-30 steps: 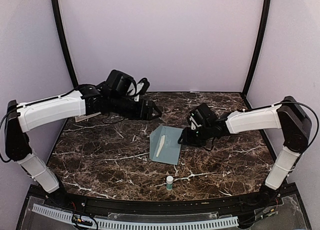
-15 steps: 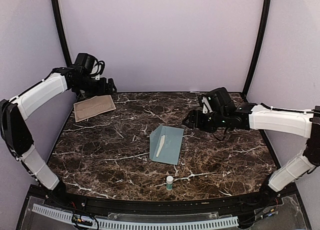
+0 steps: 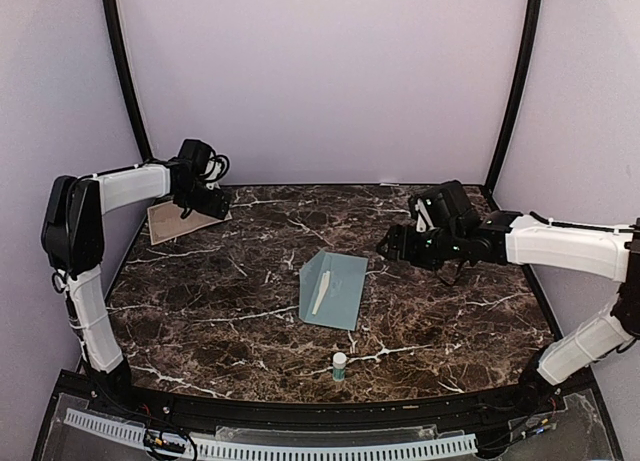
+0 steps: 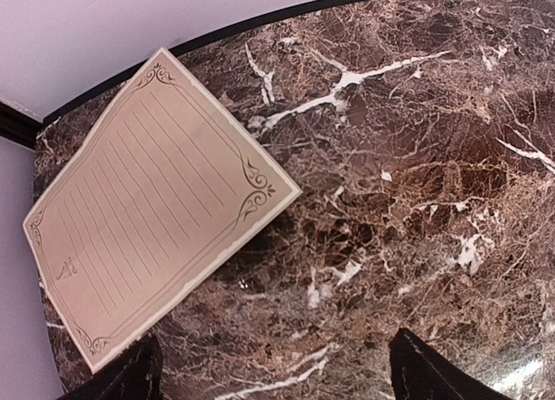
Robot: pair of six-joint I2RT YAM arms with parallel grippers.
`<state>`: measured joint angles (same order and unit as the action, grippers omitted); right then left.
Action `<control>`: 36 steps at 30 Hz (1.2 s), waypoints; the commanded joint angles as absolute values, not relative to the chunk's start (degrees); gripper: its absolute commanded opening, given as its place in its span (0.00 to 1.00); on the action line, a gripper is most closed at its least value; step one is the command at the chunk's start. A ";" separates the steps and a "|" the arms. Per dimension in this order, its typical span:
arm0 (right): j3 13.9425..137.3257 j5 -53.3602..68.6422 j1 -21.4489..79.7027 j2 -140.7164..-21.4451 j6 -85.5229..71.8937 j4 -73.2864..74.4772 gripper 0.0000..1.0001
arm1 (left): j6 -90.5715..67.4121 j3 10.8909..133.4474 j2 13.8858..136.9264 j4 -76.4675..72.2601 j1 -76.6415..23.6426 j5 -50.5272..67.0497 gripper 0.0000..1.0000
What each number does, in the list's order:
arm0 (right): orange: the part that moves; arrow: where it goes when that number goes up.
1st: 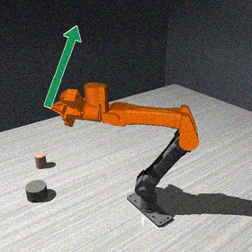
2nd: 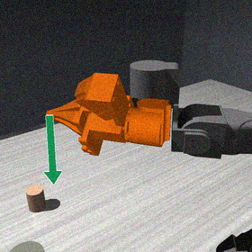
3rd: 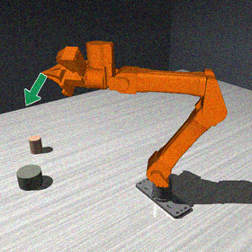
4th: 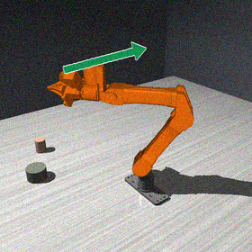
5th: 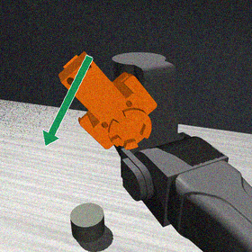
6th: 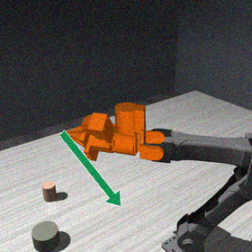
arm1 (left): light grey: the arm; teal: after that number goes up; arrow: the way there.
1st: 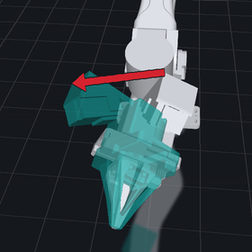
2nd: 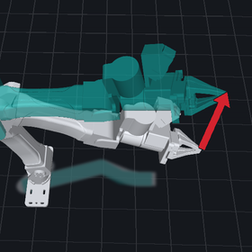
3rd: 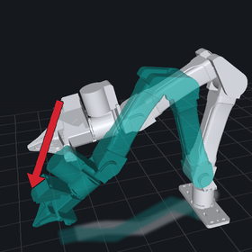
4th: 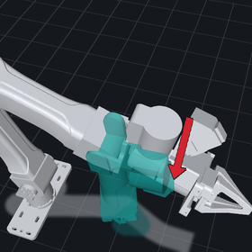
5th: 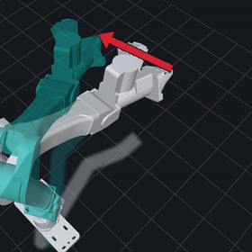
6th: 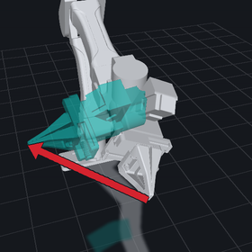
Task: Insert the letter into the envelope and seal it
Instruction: Move the letter to the center of the board.
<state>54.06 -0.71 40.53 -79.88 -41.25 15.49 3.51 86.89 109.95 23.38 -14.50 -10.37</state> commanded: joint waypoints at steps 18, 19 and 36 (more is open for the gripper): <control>58.57 1.40 40.08 -84.45 -41.98 15.17 0.77 | -8.88 102.13 130.05 23.59 -4.98 8.51 0.88; 58.62 1.41 40.08 -84.46 -42.00 15.18 0.78 | -8.79 102.13 130.33 23.36 -4.89 8.65 0.88; 56.42 1.69 40.06 -82.76 -43.03 14.59 0.78 | -17.67 88.83 124.99 19.69 -5.87 20.28 0.84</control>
<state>56.97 1.58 40.32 -84.12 -42.37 15.57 -13.63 96.86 129.19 18.04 -4.67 14.85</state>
